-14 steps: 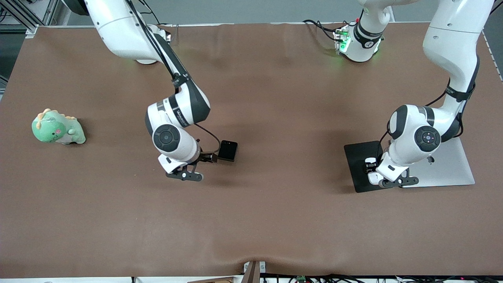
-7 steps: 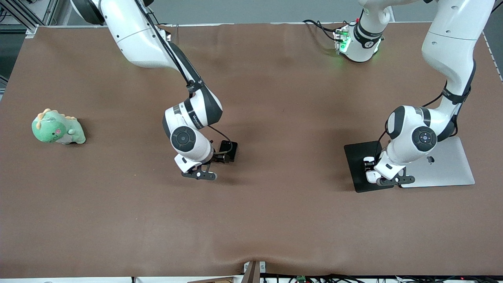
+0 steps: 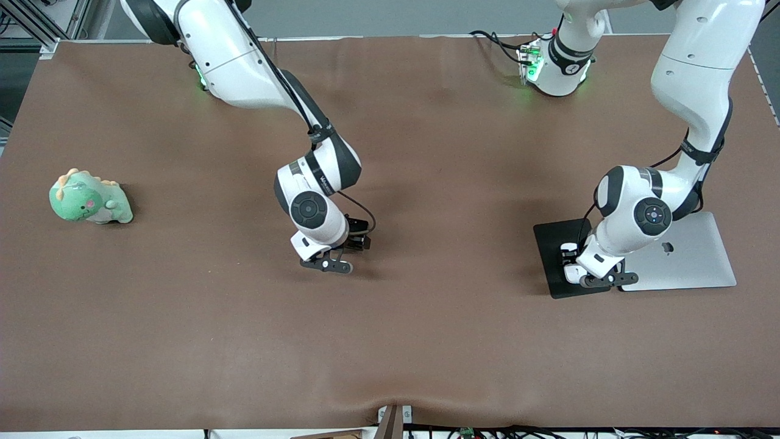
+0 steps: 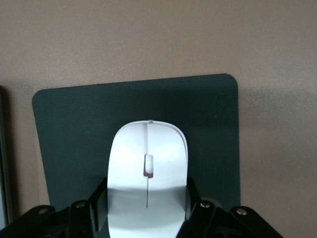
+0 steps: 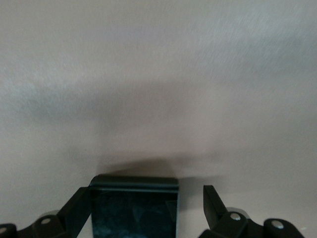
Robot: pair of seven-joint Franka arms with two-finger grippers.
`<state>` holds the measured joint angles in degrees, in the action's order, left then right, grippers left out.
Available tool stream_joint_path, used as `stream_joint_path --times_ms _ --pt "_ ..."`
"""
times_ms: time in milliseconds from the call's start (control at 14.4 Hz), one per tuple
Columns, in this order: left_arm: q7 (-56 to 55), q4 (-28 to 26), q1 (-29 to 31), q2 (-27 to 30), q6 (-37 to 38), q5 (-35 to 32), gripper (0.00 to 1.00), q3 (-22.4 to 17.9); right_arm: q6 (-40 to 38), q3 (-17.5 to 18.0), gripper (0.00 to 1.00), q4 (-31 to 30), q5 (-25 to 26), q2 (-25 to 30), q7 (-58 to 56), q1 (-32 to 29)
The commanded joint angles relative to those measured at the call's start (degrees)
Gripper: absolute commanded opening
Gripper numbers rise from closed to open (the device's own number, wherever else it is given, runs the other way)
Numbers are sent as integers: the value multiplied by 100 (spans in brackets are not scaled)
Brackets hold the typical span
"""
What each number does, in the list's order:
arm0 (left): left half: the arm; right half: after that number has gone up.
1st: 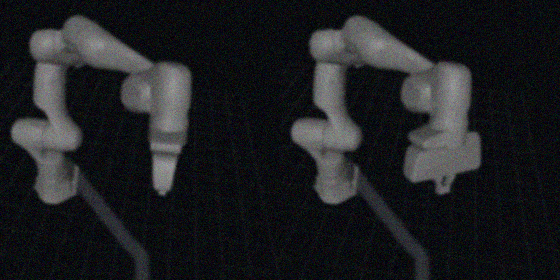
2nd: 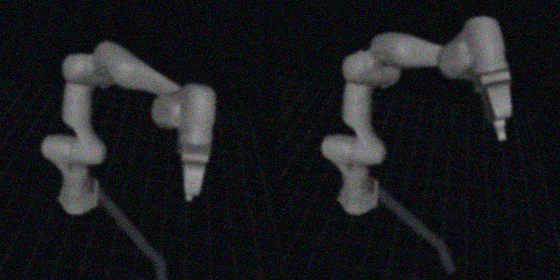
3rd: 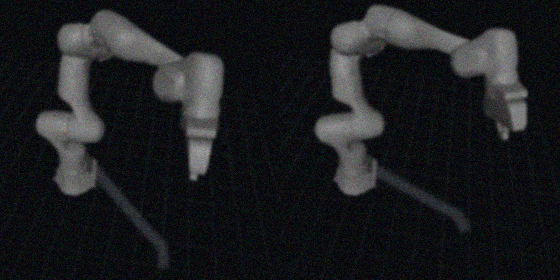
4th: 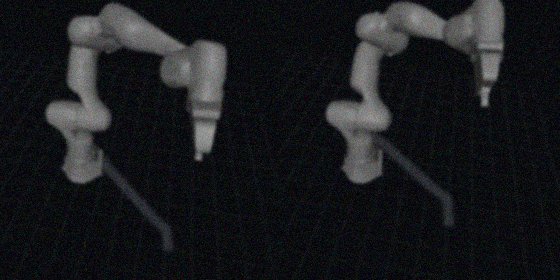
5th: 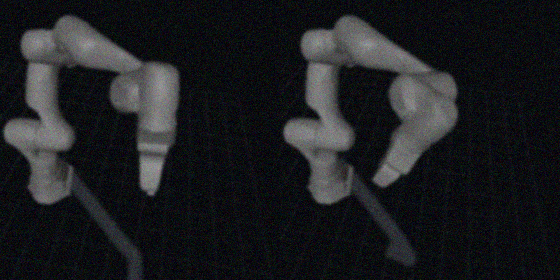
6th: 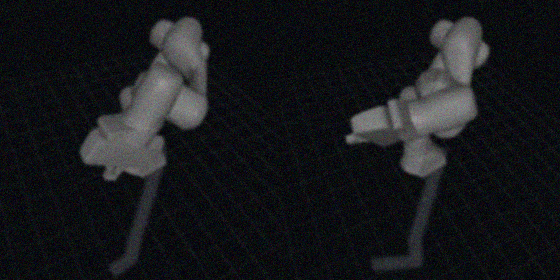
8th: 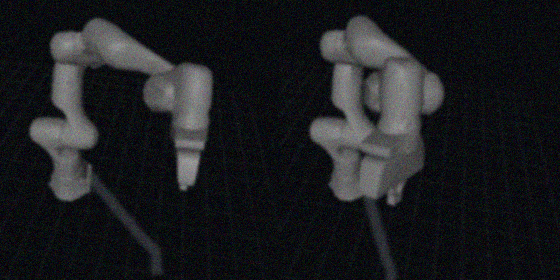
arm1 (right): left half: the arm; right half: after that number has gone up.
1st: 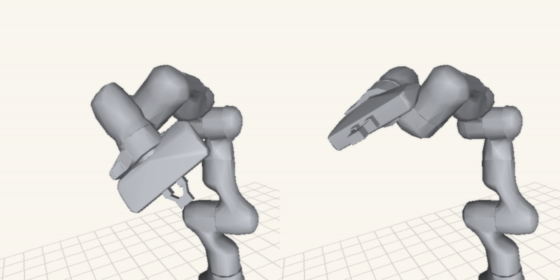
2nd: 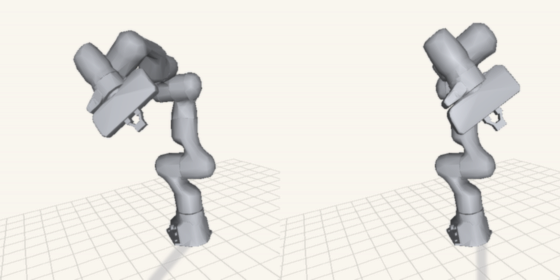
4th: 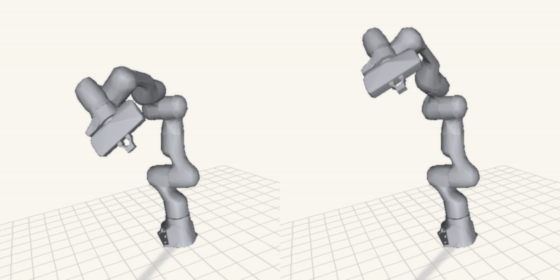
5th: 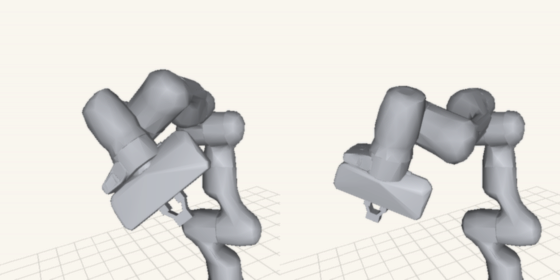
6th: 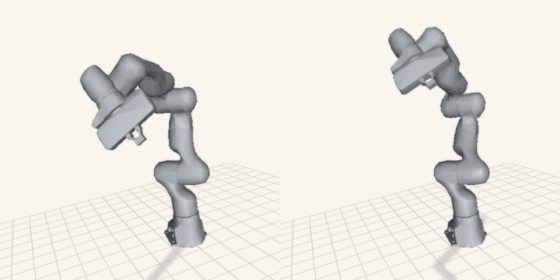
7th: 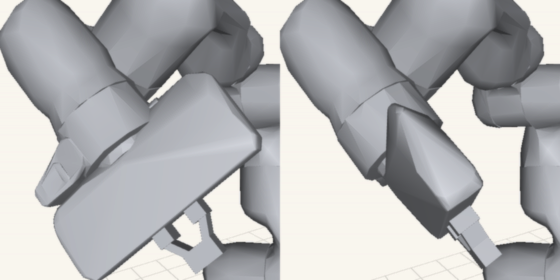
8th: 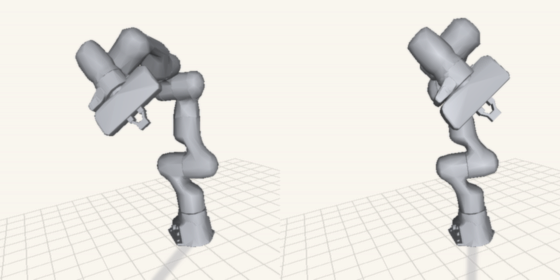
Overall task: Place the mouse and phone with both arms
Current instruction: 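Grasp the black phone with the right gripper while the left gripper lowers the mouse, then release the mouse on the pad while the right gripper carries the phone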
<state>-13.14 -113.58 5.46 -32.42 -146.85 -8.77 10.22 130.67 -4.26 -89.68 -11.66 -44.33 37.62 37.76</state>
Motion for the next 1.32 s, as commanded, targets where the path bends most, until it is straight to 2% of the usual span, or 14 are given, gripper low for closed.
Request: stream_joint_path --times_ms 0,70,209,278,348,418,487,626,766,1114,1253 --pt "83 -51 43 -19 -115 -134 87 33 2 -57 100 91 -108 -102 246 161" --pt "83 -42 43 -19 -115 -134 100 33 -7 -57 100 91 -108 -111 325 179" --pt "118 -33 34 42 -89 -134 100 33 -16 -57 100 91 -108 -129 501 231" --pt "83 2 26 112 -54 -134 100 33 -33 -57 91 91 -100 -137 501 249" --pt "74 20 26 243 -28 -125 100 33 -33 -57 71 91 -74 -138 484 267" --pt "74 37 26 384 68 -133 100 41 -42 -57 44 91 -73 -138 466 276" --pt "66 63 26 577 235 -125 100 41 -42 -57 38 109 -65 -138 457 267" --pt "74 282 8 920 769 -125 100 50 -147 -57 2 161 -56 -120 440 215" --pt "39 738 -36 1228 1673 -125 100 50 -471 -66 0 293 -73 -94 448 170" --pt "57 2513 -27 1633 4327 -19 100 234 -1393 -101 0 434 -21 195 291 -172" --pt "74 2849 -10 1895 5041 50 100 313 -1816 -101 0 399 -12 380 -103 -417"
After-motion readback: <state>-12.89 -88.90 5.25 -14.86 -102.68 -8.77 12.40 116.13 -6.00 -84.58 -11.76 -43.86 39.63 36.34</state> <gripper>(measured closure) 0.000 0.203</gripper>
